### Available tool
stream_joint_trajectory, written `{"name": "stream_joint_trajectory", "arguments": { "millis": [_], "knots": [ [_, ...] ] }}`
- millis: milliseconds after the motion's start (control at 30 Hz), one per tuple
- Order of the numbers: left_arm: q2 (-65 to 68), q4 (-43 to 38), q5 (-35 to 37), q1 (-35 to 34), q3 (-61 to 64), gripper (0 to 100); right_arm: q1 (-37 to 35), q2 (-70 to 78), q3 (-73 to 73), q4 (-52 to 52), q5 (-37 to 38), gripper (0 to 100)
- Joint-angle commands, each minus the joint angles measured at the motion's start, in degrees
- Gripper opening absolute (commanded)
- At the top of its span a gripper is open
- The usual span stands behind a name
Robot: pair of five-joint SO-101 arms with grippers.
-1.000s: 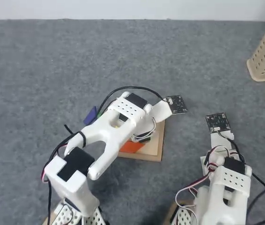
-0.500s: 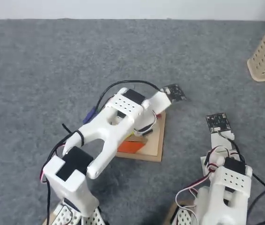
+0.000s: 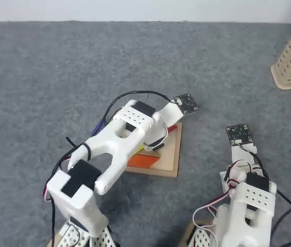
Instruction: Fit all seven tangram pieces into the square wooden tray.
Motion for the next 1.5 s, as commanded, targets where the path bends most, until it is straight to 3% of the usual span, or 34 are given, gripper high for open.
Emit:
{"name": "stream_joint_trajectory", "arguments": {
  "millis": [0,267,400,600,800,867,1067,1333,1467],
  "knots": [
    [-2.37,-0.44,-1.85,-2.29,1.36,14,-0.75,-1.45,0.18,-1.01,-0.26,0.6],
    [-12.13,-0.44,-1.32,-4.04,3.56,14,-0.75,-1.45,0.18,-1.01,-0.26,0.6],
    [-19.78,-0.44,3.16,-5.27,3.82,14,-0.75,-1.45,0.18,-1.01,-0.26,0.6],
    [-25.67,-0.70,7.38,-17.32,6.20,14,-0.75,-1.45,0.18,-1.01,-0.26,0.6],
    [-16.44,-2.02,7.47,-27.16,7.43,15,-0.75,-1.45,0.18,-1.01,-0.26,0.6],
    [-13.01,-1.67,8.09,-27.34,6.46,15,-0.75,-1.45,0.18,-1.01,-0.26,0.6],
    [-8.79,-1.58,18.81,-26.81,3.47,19,-0.75,-1.45,0.18,-1.01,-0.26,0.6],
    [-8.09,-2.02,22.77,-22.24,3.65,19,-0.75,-1.45,0.18,-1.01,-0.26,0.6],
    [-8.00,-1.67,24.09,-25.67,3.65,19,-0.75,-1.45,0.18,-1.01,-0.26,0.6]
  ]
}}
